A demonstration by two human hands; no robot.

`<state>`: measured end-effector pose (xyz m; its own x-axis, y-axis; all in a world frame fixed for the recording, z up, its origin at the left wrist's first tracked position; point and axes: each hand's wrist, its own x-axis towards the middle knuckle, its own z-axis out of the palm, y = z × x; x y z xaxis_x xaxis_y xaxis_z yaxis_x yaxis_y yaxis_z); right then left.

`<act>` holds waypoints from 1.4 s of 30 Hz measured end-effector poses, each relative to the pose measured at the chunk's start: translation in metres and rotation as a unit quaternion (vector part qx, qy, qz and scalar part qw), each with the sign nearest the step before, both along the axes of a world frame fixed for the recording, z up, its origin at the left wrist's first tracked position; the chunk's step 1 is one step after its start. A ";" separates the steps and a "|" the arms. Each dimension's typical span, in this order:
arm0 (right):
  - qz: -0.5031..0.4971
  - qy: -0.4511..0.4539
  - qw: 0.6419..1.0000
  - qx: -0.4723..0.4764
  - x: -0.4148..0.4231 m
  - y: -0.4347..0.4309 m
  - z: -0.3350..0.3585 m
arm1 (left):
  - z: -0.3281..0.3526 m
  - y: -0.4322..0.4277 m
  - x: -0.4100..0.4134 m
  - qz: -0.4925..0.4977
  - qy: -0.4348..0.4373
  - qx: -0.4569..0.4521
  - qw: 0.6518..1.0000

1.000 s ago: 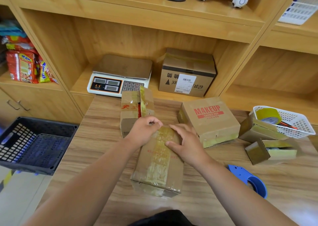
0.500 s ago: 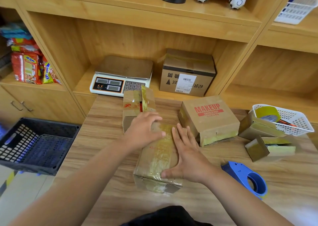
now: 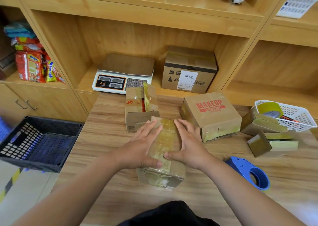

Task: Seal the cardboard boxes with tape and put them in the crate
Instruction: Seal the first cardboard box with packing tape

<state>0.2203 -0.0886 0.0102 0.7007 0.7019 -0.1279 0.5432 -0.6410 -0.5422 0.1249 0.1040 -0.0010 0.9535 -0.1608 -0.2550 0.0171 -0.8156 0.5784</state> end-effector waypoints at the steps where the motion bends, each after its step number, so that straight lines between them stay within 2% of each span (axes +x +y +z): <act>1: -0.009 -0.008 1.000 0.012 0.002 0.001 -0.001 | 0.000 0.000 0.001 -0.001 0.002 -0.004 1.000; 6: -0.072 -0.039 0.994 0.071 0.012 0.005 -0.002 | 0.001 0.002 0.002 0.002 -0.009 -0.029 1.000; 9: -0.095 -0.043 0.990 0.091 0.017 0.009 0.000 | 0.006 0.002 0.006 0.042 -0.047 -0.023 0.998; 13: -0.087 -0.064 0.992 0.069 0.020 0.010 0.002 | 0.017 0.001 0.021 0.087 -0.099 0.008 0.991; 19: -0.068 -0.005 0.997 0.021 0.020 0.016 -0.002 | 0.021 -0.001 0.043 0.097 -0.012 -0.068 0.993; 24: -0.102 0.022 0.991 0.081 0.027 0.020 -0.002 | 0.026 0.007 0.057 0.069 0.053 -0.080 0.993; 28: -0.122 0.062 0.983 0.125 0.036 0.024 -0.002 | 0.028 0.009 0.066 0.084 0.059 -0.098 0.990; 38: -0.199 0.152 0.948 0.195 0.052 0.033 -0.008 | 0.016 0.003 0.074 0.198 -0.021 -0.201 0.959; 42: -0.204 0.139 0.946 0.212 0.054 0.034 -0.012 | 0.015 -0.005 0.076 0.240 -0.063 -0.209 0.946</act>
<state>0.2747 -0.0549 -0.0020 0.9050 0.4095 -0.1151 0.0959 -0.4600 -0.8827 0.2013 0.0988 0.0143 0.9606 0.2377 -0.1442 0.2373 -0.4309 0.8707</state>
